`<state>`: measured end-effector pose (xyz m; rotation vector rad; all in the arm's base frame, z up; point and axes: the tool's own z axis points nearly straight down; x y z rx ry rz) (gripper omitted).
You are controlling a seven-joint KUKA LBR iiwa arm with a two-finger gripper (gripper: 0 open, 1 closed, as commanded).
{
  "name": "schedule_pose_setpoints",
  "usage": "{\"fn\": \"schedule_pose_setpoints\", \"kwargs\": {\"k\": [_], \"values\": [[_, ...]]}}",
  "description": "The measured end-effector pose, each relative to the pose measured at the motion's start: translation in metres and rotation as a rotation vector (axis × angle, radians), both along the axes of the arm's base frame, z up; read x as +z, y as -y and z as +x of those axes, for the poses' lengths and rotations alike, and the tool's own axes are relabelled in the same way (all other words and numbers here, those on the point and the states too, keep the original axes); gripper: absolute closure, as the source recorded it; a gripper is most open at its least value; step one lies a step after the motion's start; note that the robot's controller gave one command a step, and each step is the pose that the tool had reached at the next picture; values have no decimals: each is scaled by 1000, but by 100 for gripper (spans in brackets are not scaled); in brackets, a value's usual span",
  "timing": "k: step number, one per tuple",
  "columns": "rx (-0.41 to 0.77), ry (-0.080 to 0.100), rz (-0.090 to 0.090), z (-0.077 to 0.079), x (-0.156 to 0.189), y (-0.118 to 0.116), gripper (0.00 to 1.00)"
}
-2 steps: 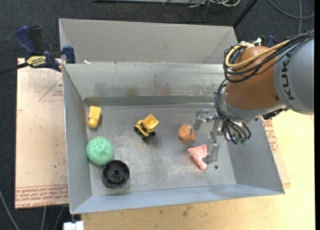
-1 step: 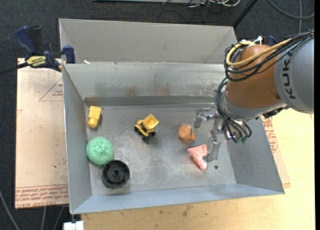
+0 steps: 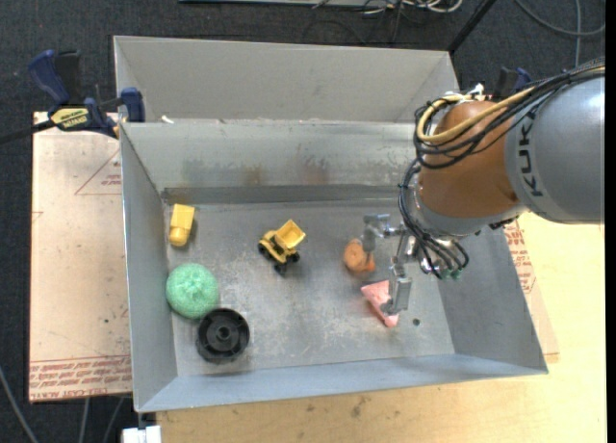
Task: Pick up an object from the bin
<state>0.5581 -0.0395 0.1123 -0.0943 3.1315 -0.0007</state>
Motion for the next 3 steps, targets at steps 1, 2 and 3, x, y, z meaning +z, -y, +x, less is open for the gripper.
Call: {"fn": "schedule_pose_setpoints", "kwargs": {"k": [1,2,3], "values": [[-98,-1,1,12,-22,-2,0],[-28,8,-1,23,-36,-10,100],[-28,8,-1,23,-36,-10,100]]}}
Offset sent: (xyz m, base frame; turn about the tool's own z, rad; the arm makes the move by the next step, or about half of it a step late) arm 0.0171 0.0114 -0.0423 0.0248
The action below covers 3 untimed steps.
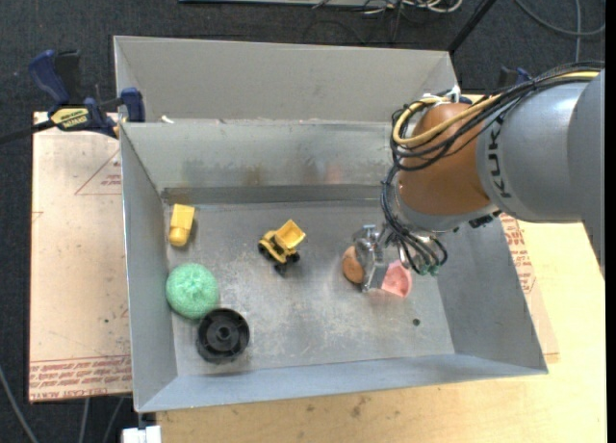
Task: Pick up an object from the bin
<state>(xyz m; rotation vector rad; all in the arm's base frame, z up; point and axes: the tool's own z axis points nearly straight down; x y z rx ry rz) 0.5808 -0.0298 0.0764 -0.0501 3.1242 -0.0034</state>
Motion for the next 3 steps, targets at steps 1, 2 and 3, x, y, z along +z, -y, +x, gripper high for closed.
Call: {"fn": "schedule_pose_setpoints", "kwargs": {"k": [1,2,3], "values": [[16,-14,2,-6,93,8,100],[17,-14,2,-6,93,8,0],[17,-14,2,-6,93,8,0]]}}
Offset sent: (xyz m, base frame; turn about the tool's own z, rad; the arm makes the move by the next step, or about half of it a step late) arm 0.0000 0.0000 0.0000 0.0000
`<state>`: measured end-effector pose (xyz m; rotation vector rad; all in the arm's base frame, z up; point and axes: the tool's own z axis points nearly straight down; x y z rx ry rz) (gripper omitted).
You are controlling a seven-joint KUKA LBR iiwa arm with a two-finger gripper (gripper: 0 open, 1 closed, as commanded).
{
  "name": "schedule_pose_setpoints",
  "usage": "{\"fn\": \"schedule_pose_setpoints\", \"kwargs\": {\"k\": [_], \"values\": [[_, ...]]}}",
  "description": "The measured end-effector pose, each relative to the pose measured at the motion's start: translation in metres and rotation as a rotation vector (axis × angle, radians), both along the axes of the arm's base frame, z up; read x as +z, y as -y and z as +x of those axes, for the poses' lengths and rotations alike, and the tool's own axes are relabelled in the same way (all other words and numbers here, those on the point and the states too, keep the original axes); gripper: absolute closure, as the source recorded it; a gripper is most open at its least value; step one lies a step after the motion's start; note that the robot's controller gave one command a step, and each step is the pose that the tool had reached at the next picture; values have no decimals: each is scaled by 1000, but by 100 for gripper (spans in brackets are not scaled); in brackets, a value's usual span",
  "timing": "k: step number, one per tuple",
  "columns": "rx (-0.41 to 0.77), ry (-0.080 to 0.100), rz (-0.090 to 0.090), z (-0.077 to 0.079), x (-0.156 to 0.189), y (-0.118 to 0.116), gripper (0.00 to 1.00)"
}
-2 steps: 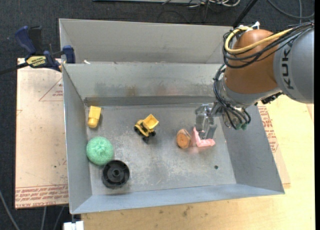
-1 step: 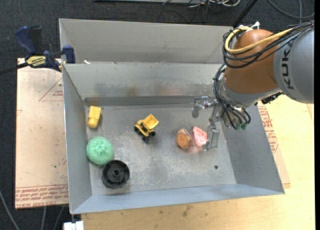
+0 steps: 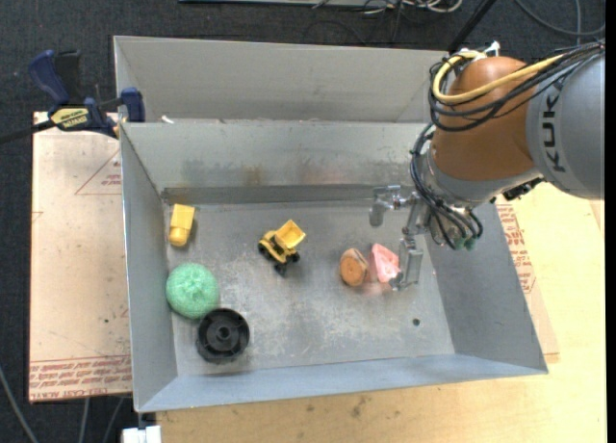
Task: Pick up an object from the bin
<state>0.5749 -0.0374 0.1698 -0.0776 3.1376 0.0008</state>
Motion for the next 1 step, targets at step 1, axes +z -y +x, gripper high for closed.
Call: {"fn": "schedule_pose_setpoints", "kwargs": {"k": [1], "values": [[63,7,-1,5,-28,-3,0]]}}
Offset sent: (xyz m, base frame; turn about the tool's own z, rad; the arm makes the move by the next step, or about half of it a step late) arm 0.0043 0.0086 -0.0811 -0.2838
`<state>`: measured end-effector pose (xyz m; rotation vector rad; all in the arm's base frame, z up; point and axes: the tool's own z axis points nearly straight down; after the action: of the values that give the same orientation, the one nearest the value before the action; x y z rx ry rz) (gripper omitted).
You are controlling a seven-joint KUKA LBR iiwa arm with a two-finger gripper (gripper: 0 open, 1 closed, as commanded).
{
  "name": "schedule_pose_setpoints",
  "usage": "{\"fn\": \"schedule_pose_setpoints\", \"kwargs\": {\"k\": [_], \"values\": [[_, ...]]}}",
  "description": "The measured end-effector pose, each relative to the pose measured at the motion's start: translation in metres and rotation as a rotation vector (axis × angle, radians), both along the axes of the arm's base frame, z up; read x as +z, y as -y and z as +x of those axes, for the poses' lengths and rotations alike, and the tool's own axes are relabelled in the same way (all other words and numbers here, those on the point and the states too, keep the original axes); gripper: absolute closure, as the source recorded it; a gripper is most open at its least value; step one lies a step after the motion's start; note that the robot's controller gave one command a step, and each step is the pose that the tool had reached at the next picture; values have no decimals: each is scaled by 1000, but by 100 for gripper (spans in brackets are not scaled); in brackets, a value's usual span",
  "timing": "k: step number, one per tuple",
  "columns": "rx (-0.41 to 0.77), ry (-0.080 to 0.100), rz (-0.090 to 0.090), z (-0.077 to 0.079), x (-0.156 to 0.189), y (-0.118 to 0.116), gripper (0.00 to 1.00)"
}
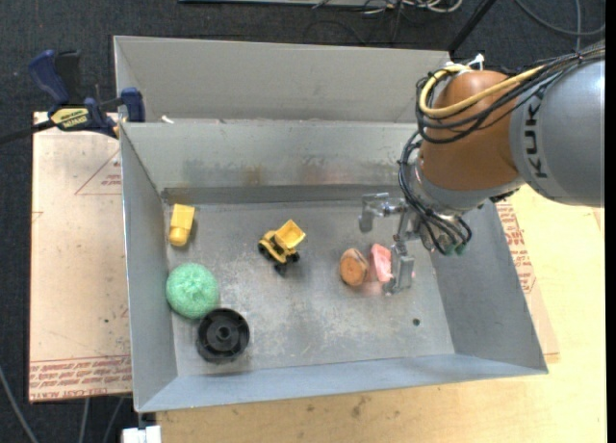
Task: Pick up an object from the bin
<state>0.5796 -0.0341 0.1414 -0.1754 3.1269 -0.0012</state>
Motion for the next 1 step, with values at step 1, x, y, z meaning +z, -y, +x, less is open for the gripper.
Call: {"fn": "schedule_pose_setpoints", "kwargs": {"k": [1], "values": [[184,-7,0,-1,-38,-4,0]]}}
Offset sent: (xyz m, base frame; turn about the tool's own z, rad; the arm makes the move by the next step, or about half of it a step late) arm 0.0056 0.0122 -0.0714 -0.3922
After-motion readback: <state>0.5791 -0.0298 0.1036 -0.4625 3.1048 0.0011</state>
